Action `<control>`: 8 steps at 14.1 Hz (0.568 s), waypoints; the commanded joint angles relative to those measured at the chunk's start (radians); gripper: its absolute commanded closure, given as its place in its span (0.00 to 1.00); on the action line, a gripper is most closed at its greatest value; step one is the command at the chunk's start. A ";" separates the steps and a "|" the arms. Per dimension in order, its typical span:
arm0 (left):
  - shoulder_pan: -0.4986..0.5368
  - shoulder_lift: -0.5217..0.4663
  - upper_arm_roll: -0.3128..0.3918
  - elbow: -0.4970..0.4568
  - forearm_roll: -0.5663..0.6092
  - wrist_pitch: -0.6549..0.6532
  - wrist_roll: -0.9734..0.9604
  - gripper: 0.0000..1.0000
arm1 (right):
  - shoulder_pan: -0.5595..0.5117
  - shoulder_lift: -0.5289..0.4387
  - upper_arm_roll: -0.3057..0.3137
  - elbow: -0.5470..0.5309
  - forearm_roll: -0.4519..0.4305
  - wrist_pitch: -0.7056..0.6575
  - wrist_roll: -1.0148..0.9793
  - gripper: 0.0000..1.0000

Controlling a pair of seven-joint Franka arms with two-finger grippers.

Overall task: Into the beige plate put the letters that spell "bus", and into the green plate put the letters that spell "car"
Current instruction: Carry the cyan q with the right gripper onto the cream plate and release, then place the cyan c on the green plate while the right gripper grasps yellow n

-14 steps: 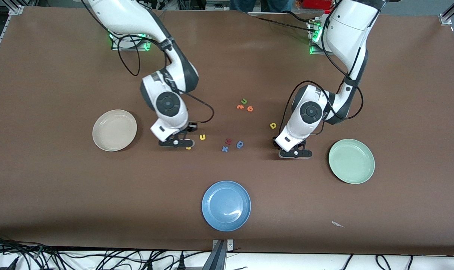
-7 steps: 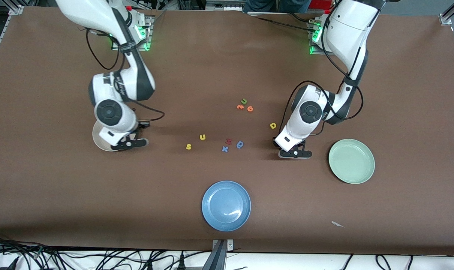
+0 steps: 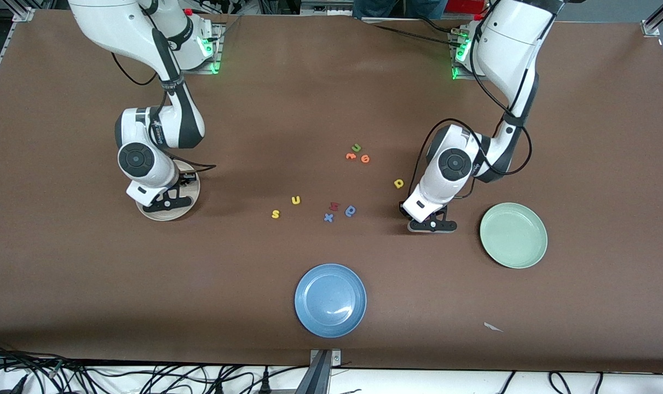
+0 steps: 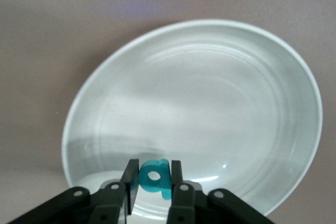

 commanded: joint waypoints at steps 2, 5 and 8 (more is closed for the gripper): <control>0.042 -0.021 0.028 0.121 0.024 -0.245 0.121 0.82 | -0.005 -0.029 0.001 0.009 0.008 0.000 -0.024 0.01; 0.139 -0.049 0.028 0.178 0.024 -0.387 0.305 0.83 | 0.001 -0.039 0.024 0.111 0.031 -0.129 0.008 0.01; 0.246 -0.060 0.040 0.176 0.057 -0.433 0.533 0.83 | 0.027 -0.019 0.055 0.248 0.112 -0.228 0.133 0.01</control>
